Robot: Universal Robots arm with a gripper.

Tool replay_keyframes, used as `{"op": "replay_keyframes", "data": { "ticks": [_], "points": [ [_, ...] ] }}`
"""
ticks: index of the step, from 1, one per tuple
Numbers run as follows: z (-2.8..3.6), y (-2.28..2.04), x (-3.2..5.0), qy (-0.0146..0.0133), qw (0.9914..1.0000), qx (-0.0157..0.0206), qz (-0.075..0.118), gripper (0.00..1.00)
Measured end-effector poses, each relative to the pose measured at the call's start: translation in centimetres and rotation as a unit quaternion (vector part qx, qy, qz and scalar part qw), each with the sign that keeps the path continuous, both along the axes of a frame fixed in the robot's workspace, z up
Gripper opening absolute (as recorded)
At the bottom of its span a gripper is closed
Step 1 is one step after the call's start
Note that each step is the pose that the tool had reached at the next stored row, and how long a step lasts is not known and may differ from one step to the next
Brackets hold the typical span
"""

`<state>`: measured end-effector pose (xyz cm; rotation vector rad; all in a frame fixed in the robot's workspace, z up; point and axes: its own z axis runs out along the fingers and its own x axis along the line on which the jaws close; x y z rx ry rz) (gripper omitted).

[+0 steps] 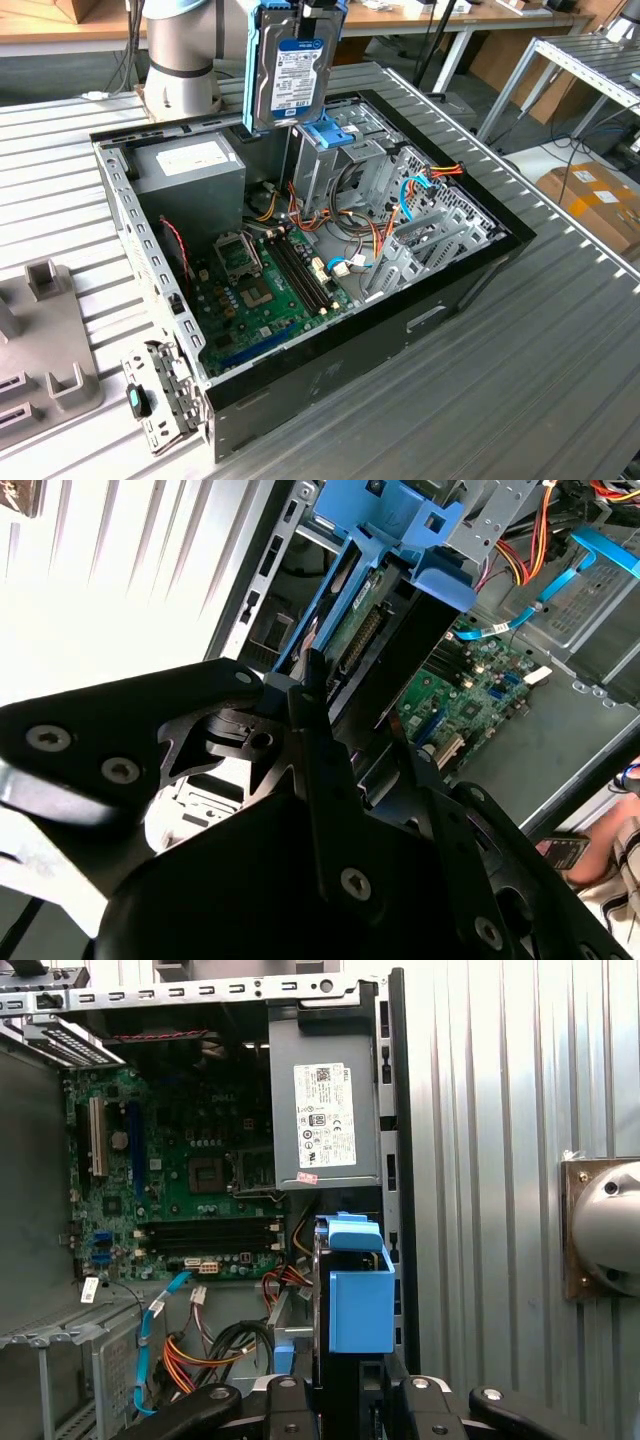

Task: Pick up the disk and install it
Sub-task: 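Pick up the disk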

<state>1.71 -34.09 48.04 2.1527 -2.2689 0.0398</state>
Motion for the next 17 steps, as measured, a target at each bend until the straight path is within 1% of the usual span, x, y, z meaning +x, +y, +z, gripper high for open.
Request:
{"op": "replay_keyframes", "data": {
  "ticks": [5,9,12,16,17],
  "points": [
    [0.0,0.0,0.08,0.0,1.0,0.0,0.0,0.35],
    [0.0,0.0,0.47,0.0,1.0,0.0,0.0,0.35],
    [0.0,0.0,0.96,0.0,1.0,0.0,0.0,0.35],
    [0.0,0.03,2.13,0.0,1.0,0.0,0.0,0.35],
    [0.0,0.03,2.3,0.0,1.0,0.0,0.0,0.35]
  ]
}}
